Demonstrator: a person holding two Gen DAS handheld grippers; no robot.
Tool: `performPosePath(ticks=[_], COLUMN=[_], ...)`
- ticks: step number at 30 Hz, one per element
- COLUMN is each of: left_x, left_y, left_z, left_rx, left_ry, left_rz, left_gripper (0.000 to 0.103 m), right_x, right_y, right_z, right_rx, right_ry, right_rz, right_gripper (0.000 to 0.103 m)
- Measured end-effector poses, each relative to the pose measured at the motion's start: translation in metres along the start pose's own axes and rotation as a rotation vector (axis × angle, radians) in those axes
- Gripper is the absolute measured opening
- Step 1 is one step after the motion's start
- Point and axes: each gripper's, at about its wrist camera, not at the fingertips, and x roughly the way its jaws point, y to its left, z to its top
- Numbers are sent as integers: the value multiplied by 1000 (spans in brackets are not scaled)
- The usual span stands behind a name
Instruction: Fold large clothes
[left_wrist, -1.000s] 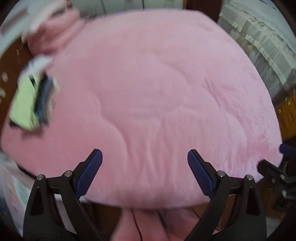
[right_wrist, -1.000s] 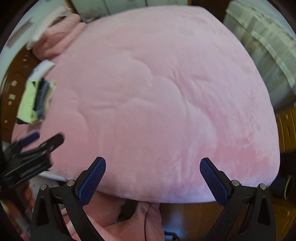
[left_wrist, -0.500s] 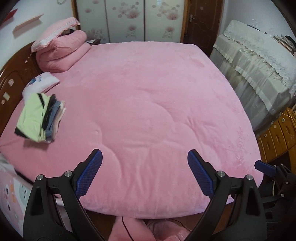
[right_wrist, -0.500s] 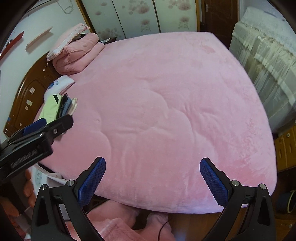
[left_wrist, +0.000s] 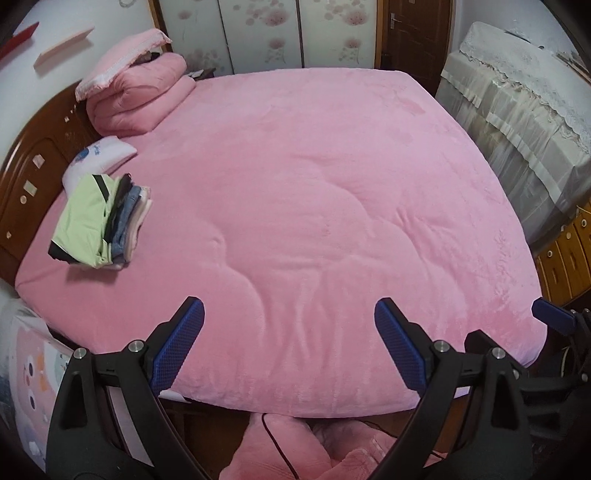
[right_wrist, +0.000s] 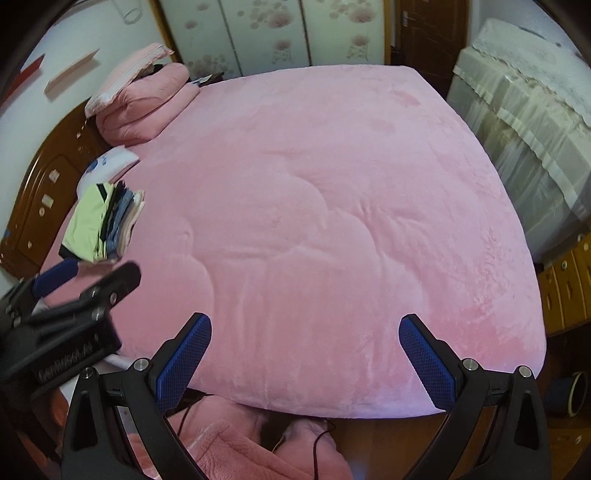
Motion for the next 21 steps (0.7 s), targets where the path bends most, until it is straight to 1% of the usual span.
performPosePath(ticks=[3,5,6,9,11,14,18,21], left_x=[7,11,15,21,26,35,44,50], left_y=[4,10,11,17,21,25,32,36], left_z=[-1,-1,1,-2,-5,-7,-10,-12], left_rx=[-2,-13,-16,-24,-22,-39,-62,-88], left_ry=[20,25,28,20,24,60,73,86], left_rz=[-8,-13,-13,-17,-25,-35,-35,-57], left_gripper=[93,95,98,102,102,102,102,102], right_x=[-10,-11,-10,-7,-3,3,18,24], right_y=[-4,-6,-7,-10,-22,-32,-33,-37], right_z=[-3,-4,-5,-5,-8,-9,-9,-10], right_rx=[-22,-36,-36,-17,-14,-3,4,5], right_ry=[-47,-54,-48,-29,-22,-15,31,50], right_rz=[-35,-52,-48,-41,-40,-40,-22,-14], right_gripper=[103,103,103,103,103,103,103,103])
